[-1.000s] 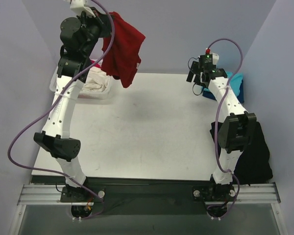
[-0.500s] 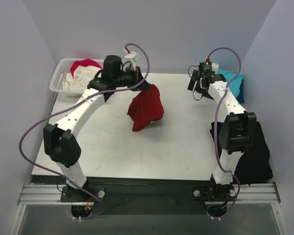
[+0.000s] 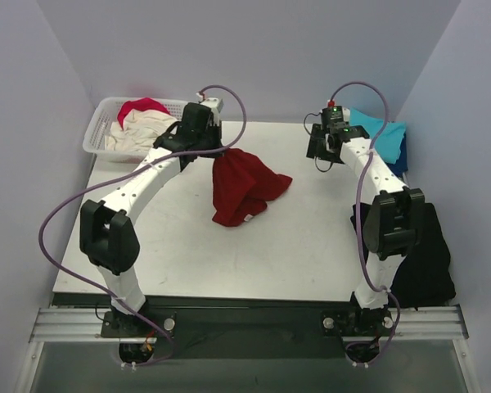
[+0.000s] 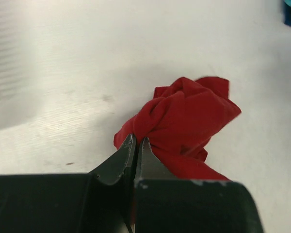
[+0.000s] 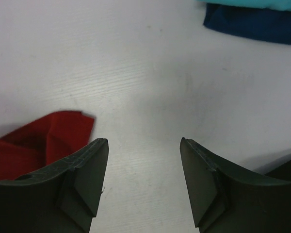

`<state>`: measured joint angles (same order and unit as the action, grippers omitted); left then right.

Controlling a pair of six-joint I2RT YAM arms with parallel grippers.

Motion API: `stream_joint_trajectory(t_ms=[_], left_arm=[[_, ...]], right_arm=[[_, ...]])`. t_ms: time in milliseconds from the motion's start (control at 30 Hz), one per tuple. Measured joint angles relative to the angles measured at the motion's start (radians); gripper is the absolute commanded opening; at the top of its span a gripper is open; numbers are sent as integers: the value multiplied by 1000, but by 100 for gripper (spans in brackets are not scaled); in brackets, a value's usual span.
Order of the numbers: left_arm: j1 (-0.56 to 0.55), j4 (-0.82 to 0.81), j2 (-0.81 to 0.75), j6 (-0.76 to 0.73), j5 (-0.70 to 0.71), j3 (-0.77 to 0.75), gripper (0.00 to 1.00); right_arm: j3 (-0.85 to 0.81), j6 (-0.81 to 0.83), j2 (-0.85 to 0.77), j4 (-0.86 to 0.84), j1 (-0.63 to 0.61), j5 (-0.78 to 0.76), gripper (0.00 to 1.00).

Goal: Fold and stack the t-shirts
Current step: Move the tshirt to the center of the board, then flatten out the tshirt

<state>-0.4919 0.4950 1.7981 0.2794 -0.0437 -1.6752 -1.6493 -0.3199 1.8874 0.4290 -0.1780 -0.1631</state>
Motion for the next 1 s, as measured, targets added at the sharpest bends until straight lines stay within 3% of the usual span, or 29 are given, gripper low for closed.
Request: stream_joint_trajectory(t_ms=[133,300,667,1000], left_arm=[[63,2,13,34,126,0,0],[81,3,67,61,188,3,0],[164,21,199,108,186,16,0],[290,32,266,184,143,13,0]], right_arm=[[6,8,4,22,-51,80,68],[6,23,29,29,-108,170,72],[-155,30,307,56,-205,313,71],[-374,0,464,65,-207,380,71]])
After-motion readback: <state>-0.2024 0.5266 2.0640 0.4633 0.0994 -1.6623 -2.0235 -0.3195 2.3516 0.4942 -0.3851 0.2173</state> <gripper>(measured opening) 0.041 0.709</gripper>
